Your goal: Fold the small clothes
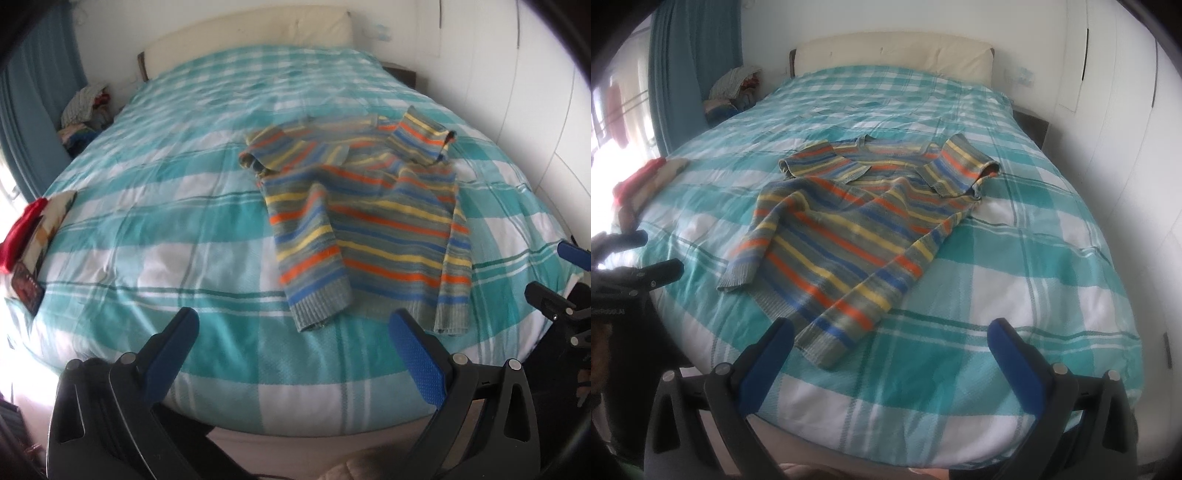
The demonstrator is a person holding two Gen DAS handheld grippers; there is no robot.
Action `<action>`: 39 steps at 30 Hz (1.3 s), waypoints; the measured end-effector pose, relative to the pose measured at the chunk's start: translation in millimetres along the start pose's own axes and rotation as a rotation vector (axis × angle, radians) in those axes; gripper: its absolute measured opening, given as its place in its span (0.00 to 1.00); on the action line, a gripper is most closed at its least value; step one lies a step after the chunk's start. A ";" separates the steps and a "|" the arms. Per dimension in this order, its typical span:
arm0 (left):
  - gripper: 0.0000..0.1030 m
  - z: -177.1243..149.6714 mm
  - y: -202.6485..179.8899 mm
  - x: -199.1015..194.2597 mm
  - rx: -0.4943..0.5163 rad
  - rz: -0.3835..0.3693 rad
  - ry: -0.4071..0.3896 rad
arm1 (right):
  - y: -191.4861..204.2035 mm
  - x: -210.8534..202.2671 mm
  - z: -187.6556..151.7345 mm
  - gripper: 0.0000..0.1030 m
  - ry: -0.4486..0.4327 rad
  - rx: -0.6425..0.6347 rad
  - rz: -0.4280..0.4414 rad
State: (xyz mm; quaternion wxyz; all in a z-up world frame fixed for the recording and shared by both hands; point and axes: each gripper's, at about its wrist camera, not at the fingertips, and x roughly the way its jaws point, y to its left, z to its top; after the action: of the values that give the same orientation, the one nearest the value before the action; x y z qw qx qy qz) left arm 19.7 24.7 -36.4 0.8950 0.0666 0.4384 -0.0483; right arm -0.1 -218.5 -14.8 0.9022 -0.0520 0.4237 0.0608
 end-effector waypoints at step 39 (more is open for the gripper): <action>1.00 -4.6 0.7 -4.2 -0.016 -0.053 -0.011 | 2.9 7.7 -4.7 1.00 0.038 0.046 -0.008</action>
State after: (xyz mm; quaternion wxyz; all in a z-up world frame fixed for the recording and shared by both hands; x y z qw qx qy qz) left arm 13.7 26.3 -35.8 0.8964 0.0474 0.4352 -0.0690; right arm 0.8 -215.8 -23.9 0.8951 -0.0341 0.4420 0.0467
